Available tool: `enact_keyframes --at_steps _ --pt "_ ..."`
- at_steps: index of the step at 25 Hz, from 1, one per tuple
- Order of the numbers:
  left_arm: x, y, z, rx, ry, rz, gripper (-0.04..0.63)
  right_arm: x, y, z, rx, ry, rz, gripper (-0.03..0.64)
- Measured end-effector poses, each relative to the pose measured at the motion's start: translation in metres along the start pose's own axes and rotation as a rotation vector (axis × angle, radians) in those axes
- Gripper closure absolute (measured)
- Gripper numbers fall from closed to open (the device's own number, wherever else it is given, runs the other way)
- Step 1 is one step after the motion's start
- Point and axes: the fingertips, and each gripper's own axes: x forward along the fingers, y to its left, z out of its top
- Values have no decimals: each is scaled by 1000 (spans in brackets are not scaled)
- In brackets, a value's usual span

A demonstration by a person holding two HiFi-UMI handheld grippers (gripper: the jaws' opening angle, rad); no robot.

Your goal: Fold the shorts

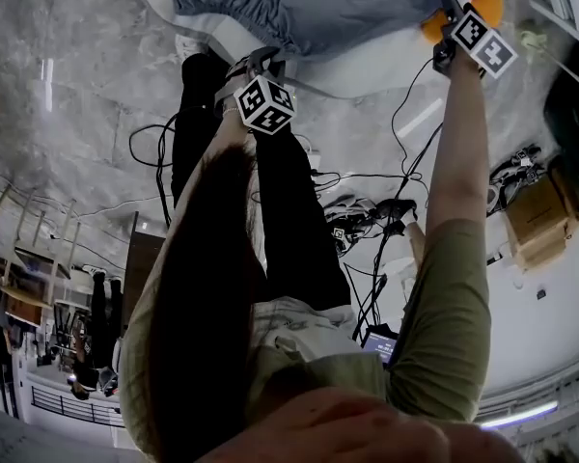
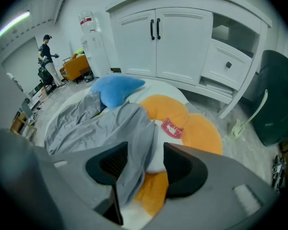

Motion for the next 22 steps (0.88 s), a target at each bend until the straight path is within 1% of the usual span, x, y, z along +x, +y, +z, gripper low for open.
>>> enact_keyframes --at_steps 2,4,8,12,15,17,18,19,21,22 --pt "-14 8 3 -37 -38 9 560 4 -1 -1 14 7 -11 393" --pt "-28 11 4 -55 -63 9 561 9 -1 -4 3 25 -25 393" --pt "-40 9 -3 -80 -65 -10 561 22 -3 3 -50 40 -53 393" --pt "-43 6 -4 -102 -62 -26 561 37 -2 3 -7 50 -53 394" --pt "-47 10 6 -127 -86 -28 561 44 -2 -2 -13 65 -94 396" --pt "-49 16 14 -150 -101 -25 561 42 -3 1 -35 55 -125 423" --pt "-51 19 16 -161 -106 -24 561 39 -2 3 -48 50 -132 453" --pt "-54 20 18 -170 -110 -22 561 36 -1 3 -60 48 -132 510" --pt "-59 24 21 -175 -110 -17 561 30 3 3 -71 51 -108 595" --pt "-61 26 22 -176 -109 -13 561 28 5 3 -67 54 -89 604"
